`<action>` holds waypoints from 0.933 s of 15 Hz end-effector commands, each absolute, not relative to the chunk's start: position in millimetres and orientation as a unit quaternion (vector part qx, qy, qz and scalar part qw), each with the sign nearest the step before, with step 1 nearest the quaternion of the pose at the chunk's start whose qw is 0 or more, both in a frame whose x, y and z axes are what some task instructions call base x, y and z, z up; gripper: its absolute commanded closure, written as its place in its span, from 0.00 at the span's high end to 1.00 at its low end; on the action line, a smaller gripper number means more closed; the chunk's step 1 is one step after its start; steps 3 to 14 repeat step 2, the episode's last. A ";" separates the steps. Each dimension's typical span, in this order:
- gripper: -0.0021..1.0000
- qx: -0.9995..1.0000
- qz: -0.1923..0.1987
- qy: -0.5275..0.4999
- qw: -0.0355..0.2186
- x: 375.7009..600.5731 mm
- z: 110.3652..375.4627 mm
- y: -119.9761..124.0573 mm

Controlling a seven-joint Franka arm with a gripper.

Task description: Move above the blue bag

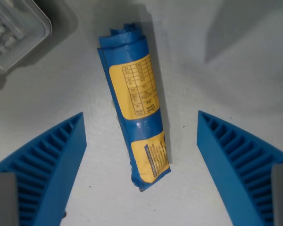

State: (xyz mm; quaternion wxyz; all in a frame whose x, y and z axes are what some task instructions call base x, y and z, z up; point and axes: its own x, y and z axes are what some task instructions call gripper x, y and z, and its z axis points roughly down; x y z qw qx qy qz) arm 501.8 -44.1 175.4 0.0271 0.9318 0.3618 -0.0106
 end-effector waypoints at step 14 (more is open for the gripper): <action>1.00 0.924 -0.012 0.380 0.040 507.4 173.3 -48.6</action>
